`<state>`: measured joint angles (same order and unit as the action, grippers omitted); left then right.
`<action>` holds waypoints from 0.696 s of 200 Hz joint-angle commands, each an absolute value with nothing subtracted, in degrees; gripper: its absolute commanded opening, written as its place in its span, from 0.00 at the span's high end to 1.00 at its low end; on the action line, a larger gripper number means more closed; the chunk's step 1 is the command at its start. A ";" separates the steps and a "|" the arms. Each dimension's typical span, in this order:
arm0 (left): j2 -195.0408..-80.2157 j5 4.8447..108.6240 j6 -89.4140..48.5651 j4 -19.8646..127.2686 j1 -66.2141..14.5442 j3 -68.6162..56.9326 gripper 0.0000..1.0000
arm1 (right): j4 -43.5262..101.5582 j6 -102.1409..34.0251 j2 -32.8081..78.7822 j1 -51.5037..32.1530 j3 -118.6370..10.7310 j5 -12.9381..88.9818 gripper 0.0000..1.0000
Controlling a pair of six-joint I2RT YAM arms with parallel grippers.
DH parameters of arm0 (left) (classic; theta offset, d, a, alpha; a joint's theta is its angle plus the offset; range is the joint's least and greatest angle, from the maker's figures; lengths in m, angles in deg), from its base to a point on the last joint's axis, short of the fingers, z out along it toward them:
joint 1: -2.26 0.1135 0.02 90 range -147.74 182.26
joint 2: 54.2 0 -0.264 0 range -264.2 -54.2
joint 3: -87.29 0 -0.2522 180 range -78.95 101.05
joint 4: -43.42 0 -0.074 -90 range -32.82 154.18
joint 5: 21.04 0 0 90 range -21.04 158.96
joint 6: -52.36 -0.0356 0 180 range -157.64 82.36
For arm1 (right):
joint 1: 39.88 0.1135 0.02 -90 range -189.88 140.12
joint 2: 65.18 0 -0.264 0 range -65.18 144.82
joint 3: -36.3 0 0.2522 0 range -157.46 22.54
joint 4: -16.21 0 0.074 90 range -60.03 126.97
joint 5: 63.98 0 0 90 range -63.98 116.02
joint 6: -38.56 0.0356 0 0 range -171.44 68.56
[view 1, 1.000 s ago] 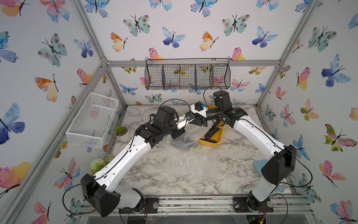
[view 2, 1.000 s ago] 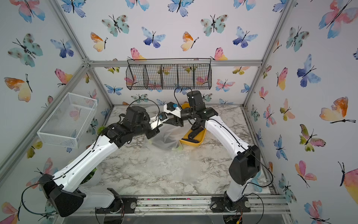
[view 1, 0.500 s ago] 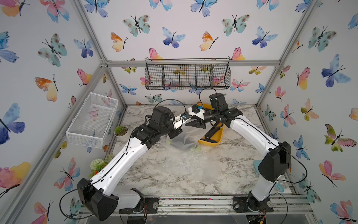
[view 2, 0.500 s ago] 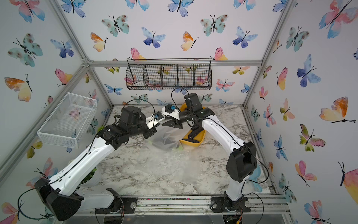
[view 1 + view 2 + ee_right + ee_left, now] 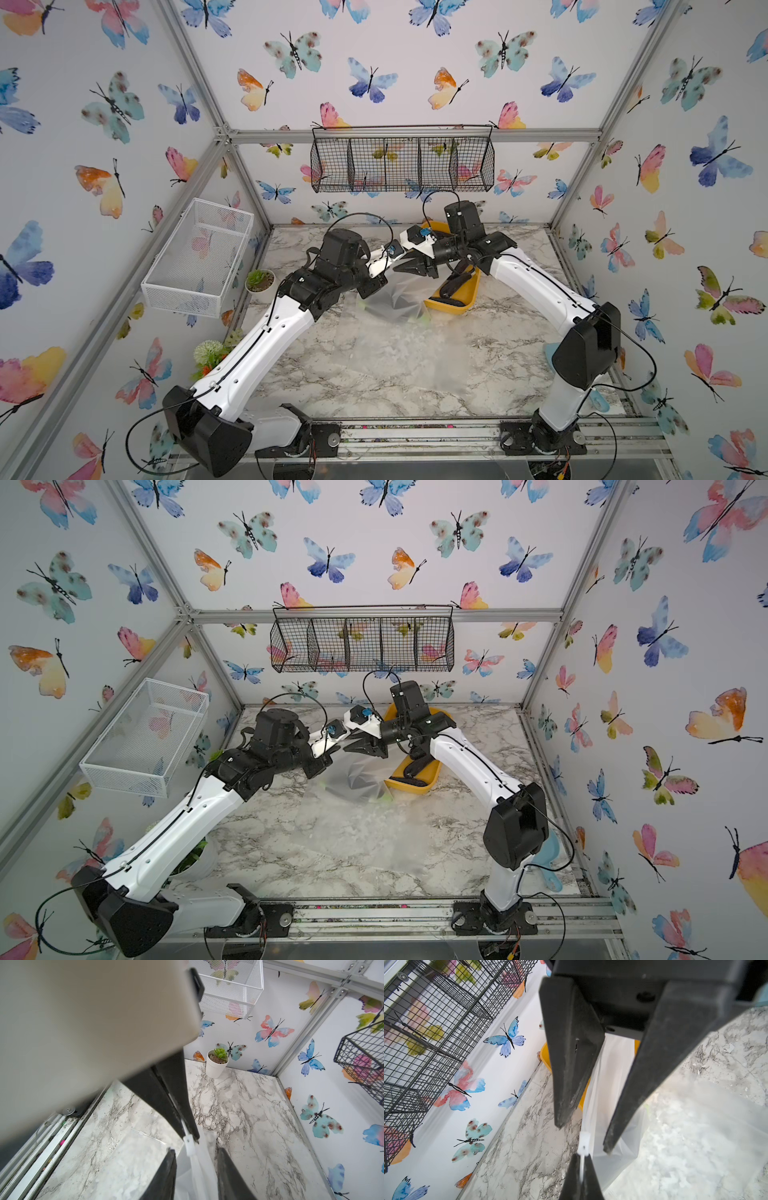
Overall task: Place the eggplant in a zip-top bag and seal the zipper
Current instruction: Zip the zipper on the zipper food storage bag.
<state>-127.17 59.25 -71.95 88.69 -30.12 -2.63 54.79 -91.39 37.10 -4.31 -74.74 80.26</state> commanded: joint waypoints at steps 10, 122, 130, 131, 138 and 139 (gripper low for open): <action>-126.18 55.92 -70.89 86.01 -29.40 -2.66 1.00 | 55.06 -91.53 36.94 -2.11 -75.04 81.74 0.69; -125.65 54.85 -69.66 84.81 -28.22 -3.79 1.00 | 54.86 -90.80 36.94 -0.94 -74.07 80.00 0.87; -125.73 55.34 -69.10 84.53 -27.93 -4.08 1.00 | 54.05 -90.48 36.53 -0.94 -73.23 79.07 0.90; -125.74 55.39 -69.02 84.53 -27.82 -4.12 1.00 | 53.96 -90.43 36.48 -0.94 -73.07 78.96 0.90; -125.96 56.04 -68.49 84.51 -27.37 -4.39 1.00 | 53.18 -89.98 36.10 -0.94 -72.17 77.88 0.91; -125.98 56.13 -68.40 84.51 -27.32 -4.40 1.00 | 53.09 -89.92 36.04 -0.90 -72.10 77.70 0.91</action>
<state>-126.58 56.19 -70.70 88.30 -28.28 -3.62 53.58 -90.03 37.08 -2.97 -74.47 80.11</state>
